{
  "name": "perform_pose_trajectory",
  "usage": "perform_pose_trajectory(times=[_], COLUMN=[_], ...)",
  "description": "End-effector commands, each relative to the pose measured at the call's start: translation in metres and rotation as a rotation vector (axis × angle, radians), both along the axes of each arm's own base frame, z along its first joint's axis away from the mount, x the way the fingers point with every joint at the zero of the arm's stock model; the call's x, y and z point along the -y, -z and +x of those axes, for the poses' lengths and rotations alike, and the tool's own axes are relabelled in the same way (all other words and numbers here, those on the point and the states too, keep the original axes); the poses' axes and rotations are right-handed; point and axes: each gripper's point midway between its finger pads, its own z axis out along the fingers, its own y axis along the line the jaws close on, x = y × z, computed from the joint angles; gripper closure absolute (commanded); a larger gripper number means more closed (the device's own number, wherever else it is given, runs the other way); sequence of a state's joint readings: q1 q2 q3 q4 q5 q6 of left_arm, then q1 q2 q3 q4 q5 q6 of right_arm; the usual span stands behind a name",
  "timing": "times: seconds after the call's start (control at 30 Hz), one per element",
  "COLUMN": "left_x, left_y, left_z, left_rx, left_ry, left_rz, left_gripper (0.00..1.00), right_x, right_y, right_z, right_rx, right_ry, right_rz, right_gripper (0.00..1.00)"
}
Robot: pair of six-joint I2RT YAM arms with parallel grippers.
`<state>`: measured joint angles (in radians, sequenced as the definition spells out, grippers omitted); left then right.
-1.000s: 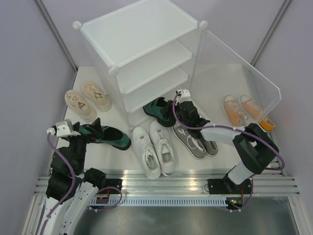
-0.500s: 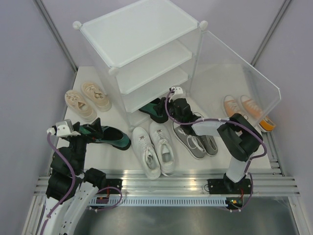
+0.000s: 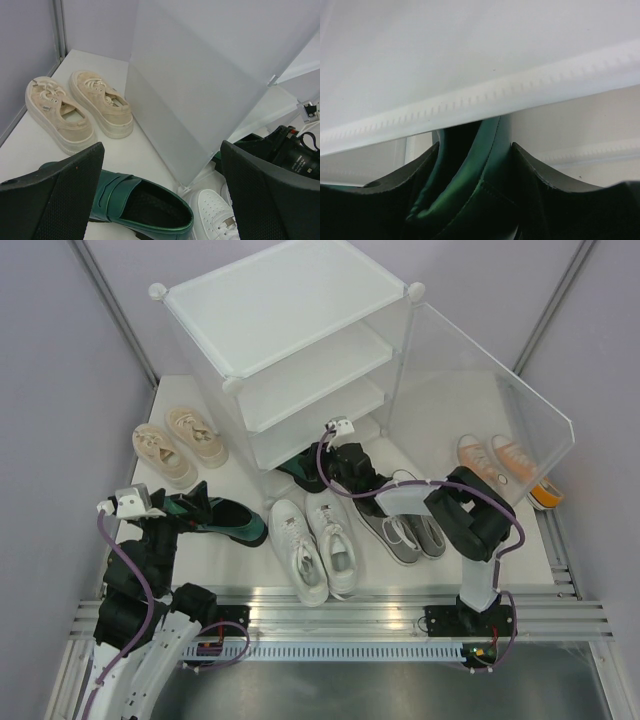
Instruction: Place and organize the shoes in the shoe cabinet
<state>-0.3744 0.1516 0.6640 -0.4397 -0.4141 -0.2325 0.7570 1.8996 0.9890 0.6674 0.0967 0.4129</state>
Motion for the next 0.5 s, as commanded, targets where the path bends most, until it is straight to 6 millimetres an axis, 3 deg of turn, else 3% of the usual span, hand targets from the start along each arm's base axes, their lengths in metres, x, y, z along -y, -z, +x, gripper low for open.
perform_pose_trajectory(times=[0.0,0.3,0.47], left_x=[0.004,0.005,0.004], left_y=[-0.003,-0.004,-0.004], left_z=[0.001,0.001,0.0], left_rx=[0.012,0.016,0.016], left_ry=[0.017,0.023,0.023], left_rz=[-0.01,-0.011,-0.011], left_gripper=[0.0,0.0,0.0], right_x=[-0.034,-0.057,-0.074], right_y=[-0.039,-0.019,-0.015], right_z=[-0.001,-0.007,-0.012], right_rx=[0.106,0.107,0.123], right_ry=[-0.08,-0.123,-0.133], right_rz=[0.088,0.069,0.067], right_gripper=[0.71,0.59,0.58])
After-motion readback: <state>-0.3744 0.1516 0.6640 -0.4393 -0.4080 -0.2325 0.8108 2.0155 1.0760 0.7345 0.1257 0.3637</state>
